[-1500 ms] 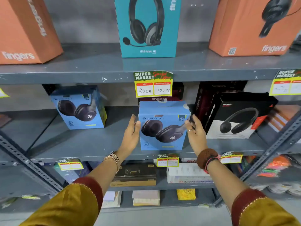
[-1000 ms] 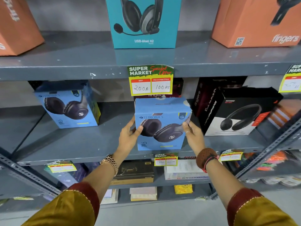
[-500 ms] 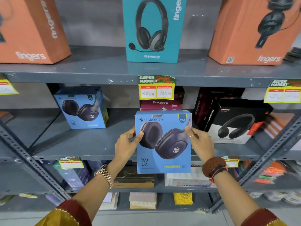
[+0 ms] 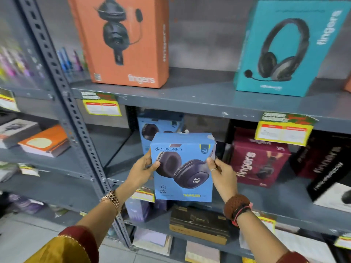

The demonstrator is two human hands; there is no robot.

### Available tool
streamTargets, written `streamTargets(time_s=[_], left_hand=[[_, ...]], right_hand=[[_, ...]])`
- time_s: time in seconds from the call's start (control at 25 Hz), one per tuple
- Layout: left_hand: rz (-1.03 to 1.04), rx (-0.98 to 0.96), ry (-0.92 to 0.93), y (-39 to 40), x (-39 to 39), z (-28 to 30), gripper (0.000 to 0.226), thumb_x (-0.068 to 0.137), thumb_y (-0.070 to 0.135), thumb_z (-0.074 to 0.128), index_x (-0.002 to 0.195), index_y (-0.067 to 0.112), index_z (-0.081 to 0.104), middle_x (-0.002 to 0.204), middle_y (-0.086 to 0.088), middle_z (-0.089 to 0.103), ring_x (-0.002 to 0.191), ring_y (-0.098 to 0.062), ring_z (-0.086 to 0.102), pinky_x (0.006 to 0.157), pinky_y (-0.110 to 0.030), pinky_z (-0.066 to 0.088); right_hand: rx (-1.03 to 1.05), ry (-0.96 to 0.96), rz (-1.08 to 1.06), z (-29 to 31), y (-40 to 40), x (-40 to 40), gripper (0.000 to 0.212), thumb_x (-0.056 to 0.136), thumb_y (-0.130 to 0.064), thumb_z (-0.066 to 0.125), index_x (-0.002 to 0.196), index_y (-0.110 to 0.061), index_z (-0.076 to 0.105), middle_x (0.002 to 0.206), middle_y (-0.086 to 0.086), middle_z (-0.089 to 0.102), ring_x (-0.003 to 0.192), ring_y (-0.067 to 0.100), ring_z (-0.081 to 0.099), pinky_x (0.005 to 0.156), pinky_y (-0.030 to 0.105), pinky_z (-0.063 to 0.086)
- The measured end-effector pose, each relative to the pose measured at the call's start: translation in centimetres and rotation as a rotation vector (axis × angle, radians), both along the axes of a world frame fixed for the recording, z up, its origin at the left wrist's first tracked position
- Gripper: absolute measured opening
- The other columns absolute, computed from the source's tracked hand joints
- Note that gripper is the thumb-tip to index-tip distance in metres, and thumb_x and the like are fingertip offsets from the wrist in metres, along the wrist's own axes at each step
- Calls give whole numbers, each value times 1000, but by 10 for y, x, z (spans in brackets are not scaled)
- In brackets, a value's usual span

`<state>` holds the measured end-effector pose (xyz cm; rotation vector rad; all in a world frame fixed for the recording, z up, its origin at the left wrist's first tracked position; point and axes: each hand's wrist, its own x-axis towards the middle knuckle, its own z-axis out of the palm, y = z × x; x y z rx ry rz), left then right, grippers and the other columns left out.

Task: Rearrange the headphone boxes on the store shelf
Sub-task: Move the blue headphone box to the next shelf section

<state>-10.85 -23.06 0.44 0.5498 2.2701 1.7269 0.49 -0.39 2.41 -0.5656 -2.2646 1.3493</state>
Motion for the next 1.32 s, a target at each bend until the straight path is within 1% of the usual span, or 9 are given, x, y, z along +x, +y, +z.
streamTargets(time_s=[0.2, 0.32, 0.48, 0.68, 0.8, 0.88, 0.96, 1.08, 1.32], left_hand=[[21, -34, -7, -53, -79, -15, 34, 97, 11, 46, 128, 24, 48, 106, -10, 66, 102, -35, 64, 78, -56, 56], [5, -3, -7, -62, -107, -16, 36, 96, 5, 46, 130, 17, 47, 101, -2, 66, 94, -17, 67, 78, -44, 59], [-25, 33, -28, -65, -128, -21, 39, 95, 3, 47, 121, 32, 50, 95, 21, 72, 107, -26, 62, 88, -50, 54], [-29, 66, -27, -67, -135, -25, 40, 91, 15, 54, 114, 48, 53, 102, 17, 72, 110, -26, 62, 93, -51, 52], [-34, 66, -5, -70, -137, -33, 42, 86, 27, 59, 120, 50, 52, 100, 28, 71, 110, -18, 64, 92, -50, 53], [12, 66, 37, -69, -130, -35, 50, 89, 14, 60, 135, 29, 46, 103, 30, 70, 107, -4, 64, 97, -46, 51], [113, 107, 80, -65, -113, -27, 53, 89, 4, 59, 138, 16, 44, 120, 13, 66, 109, 3, 59, 102, -37, 49], [338, 280, 172, -62, -84, -15, 42, 89, 2, 58, 130, 9, 52, 128, -6, 61, 106, 8, 60, 97, -19, 49], [434, 370, 196, -18, -5, -8, 27, 90, 8, 58, 117, 9, 61, 119, -6, 67, 102, 2, 65, 94, -22, 51]], right_hand=[[-76, 27, 16, -21, -62, -70, 18, 91, -39, 50, 85, -26, 60, 64, -14, 54, 63, 3, 47, 60, 16, 37], [-90, 12, -26, -25, -81, -96, 19, 92, -35, 49, 73, -33, 46, 62, -14, 45, 62, 2, 40, 58, 13, 33], [-74, 1, -72, -28, -94, -112, 39, 93, -29, 49, 61, -38, 29, 57, -16, 30, 56, 2, 33, 55, 11, 28], [-32, 28, -120, -37, -92, -121, 40, 93, -23, 49, 60, -38, 32, 54, -16, 32, 54, 3, 35, 56, 11, 29], [-46, 15, -80, -42, -89, -117, 19, 93, -29, 48, 75, -29, 55, 63, -15, 46, 58, 2, 41, 60, 16, 37], [-58, -13, -32, -46, -86, -112, 39, 90, -45, 48, 108, -14, 63, 85, -3, 62, 74, 5, 53, 69, 9, 43], [-78, -30, -47, -48, -77, -102, 49, 89, -43, 51, 127, -12, 54, 117, 7, 63, 104, 17, 58, 92, 21, 44], [-108, -14, -78, -47, -57, -76, 40, 91, -21, 54, 129, -12, 51, 130, 11, 56, 120, 20, 52, 102, 29, 40], [-107, 18, -160, -51, 25, -3, 32, 90, -15, 54, 122, -10, 58, 121, 12, 62, 112, 24, 57, 101, 36, 43]])
